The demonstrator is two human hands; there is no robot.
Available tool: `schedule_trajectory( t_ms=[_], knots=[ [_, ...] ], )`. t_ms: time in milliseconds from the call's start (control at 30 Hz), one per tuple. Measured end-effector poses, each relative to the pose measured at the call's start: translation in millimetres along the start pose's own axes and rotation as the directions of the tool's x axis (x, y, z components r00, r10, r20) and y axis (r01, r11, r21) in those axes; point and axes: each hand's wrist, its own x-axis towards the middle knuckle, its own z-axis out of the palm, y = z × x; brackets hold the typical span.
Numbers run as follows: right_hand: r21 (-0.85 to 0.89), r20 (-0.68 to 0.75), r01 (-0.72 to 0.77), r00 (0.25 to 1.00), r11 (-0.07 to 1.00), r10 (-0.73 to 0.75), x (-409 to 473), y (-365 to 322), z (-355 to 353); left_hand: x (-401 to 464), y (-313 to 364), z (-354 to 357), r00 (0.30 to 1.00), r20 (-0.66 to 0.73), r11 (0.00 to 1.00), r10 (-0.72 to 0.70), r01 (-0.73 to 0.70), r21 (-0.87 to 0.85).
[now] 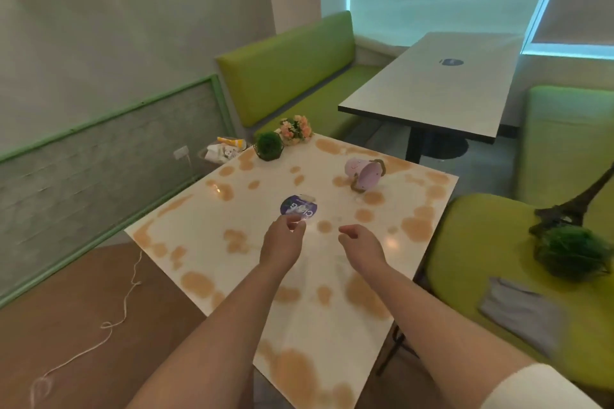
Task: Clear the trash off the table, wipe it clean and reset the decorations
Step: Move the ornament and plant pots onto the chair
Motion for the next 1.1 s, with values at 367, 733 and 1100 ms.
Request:
schedule_trajectory(
  t_ms=[367,733,1100],
  knots=[
    [0.016,0.022,0.077,0.997,0.997,-0.077,22,-86,151,87,-87,-138,0.999,0.043,1.000,-0.001,0.001,0.013],
    [0.096,-0.016,0.050,0.999,0.994,-0.049,81,-122,263,180,-161,-203,0.996,0.080,0.999,-0.041,0.040,0.017],
    [0.095,-0.126,-0.031,0.991,0.995,0.043,220,-134,304,322,-165,-184,0.976,0.199,0.995,-0.093,0.095,-0.002]
  ],
)
